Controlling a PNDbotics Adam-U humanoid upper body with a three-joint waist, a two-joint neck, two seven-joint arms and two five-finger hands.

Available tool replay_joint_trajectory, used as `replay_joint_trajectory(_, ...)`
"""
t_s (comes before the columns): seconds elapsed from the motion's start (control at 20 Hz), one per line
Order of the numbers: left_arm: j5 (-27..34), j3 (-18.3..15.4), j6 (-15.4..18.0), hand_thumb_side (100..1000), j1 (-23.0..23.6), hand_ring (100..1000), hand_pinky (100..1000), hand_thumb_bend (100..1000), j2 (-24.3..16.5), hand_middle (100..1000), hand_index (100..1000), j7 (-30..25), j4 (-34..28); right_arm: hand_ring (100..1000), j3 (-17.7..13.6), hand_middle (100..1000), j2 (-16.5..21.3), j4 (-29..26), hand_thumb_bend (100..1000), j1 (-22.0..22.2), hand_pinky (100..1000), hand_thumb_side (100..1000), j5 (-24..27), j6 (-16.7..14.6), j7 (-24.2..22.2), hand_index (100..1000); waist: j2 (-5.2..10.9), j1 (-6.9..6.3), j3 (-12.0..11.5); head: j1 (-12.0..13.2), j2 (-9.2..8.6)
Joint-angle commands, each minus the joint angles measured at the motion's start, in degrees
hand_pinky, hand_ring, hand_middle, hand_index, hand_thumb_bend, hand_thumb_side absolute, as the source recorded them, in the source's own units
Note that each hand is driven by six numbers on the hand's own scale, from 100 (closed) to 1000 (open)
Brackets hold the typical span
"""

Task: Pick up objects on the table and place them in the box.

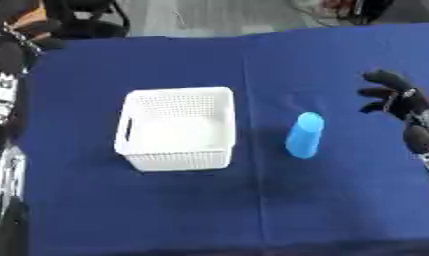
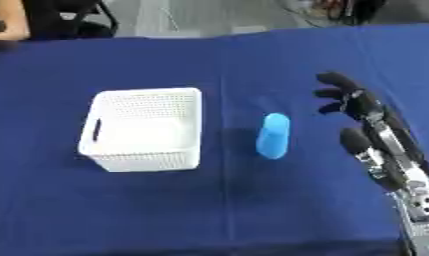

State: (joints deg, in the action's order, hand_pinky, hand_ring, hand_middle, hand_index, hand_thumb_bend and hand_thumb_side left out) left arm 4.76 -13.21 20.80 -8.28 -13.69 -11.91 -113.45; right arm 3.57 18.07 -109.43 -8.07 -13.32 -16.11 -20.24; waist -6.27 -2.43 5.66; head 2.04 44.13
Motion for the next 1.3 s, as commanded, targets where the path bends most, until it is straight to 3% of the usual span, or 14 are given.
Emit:
replay_joint_trajectory(0.05,0.2,-0.2,0.0,736,-0.1,775,735,1000,-0.5,898,954,-0.1,-1.1,843,-0.2,915,0.7,-1.0,603,-0.3,716,1000,-0.2,0.0,-0.1,1000,0.49,0.11,0.0,0.1,-0.02)
replay_joint_trajectory(0.55,0.3,-0.2,-0.1,739,0.0,776,734,1000,-0.5,898,951,-0.3,-1.1,844,-0.1,918,0.8,-1.1,607,-0.4,716,1000,-0.2,0.0,-0.1,1000,0.45,0.11,0.0,0.0,-0.02)
replay_joint_trajectory(0.65,0.4,-0.2,-0.1,739,0.0,776,735,1000,-0.5,898,951,-0.3,-1.1,848,-0.1,926,0.8,-1.1,646,-0.4,717,996,-0.3,0.0,-0.2,1000,0.45,0.12,0.0,0.1,-0.02)
replay_joint_trajectory(0.75,0.3,-0.2,-0.1,739,0.0,776,735,1000,-0.5,898,951,-0.3,-1.1,855,-0.2,927,1.0,-1.3,725,-0.5,736,917,-1.1,0.0,-0.7,1000,0.46,0.11,0.0,0.1,-0.02)
replay_joint_trajectory(0.9,0.3,-0.3,-0.1,737,0.0,777,735,1000,-0.5,898,950,-0.2,-1.1,864,-1.2,910,2.5,-3.5,868,-0.9,786,786,-9.3,-1.2,-3.0,1000,0.51,0.11,0.1,0.3,-0.02)
replay_joint_trajectory(1.1,0.2,-0.2,-0.1,739,0.0,777,735,1000,-0.5,898,950,-0.3,-1.1,863,-1.6,895,3.9,-5.1,891,-1.6,807,796,-20.4,-3.5,-2.8,994,0.58,0.15,0.1,0.3,-0.02)
replay_joint_trajectory(1.3,0.3,-0.2,0.0,737,-0.1,777,735,1000,-0.6,898,948,-0.4,-1.1,863,-1.0,892,4.2,-5.2,891,-1.7,807,791,-24.1,-4.1,-0.9,994,0.57,0.13,0.0,0.2,-0.02)
